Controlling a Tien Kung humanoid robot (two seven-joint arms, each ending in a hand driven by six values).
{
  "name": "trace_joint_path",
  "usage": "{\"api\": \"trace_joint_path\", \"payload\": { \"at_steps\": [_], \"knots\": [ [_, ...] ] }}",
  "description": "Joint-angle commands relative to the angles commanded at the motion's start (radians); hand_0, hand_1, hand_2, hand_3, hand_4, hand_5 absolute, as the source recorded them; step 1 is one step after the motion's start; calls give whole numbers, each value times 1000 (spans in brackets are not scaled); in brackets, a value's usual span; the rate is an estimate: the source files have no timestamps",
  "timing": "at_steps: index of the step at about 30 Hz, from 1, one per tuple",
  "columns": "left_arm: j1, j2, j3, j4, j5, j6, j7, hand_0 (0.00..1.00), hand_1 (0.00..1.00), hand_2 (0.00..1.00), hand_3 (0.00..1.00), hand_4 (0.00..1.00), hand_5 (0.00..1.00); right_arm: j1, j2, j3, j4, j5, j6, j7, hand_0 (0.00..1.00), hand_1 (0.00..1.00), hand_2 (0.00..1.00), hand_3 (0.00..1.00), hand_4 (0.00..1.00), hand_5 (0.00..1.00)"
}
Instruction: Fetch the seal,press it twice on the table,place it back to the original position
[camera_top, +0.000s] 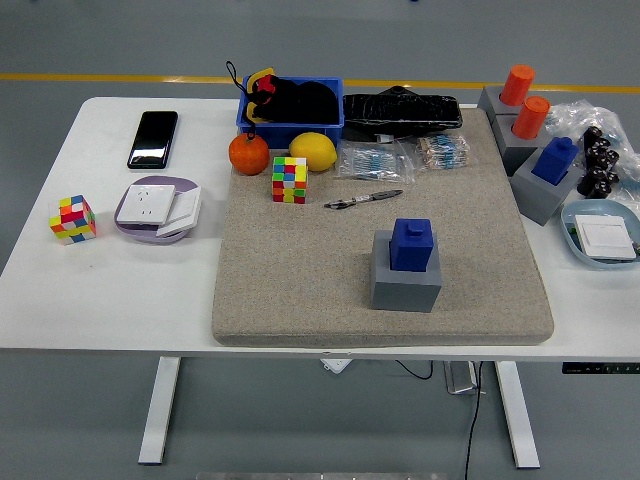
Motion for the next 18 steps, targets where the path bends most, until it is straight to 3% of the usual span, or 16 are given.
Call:
{"api": "trace_joint_path", "payload": {
  "at_steps": [18],
  "knots": [
    [2, -3, -6, 1, 1, -2, 0, 788, 748, 745, 777, 796, 485, -6, 0, 29, -10, -1, -4, 11, 909, 867, 837, 822, 998, 724]
  ]
}}
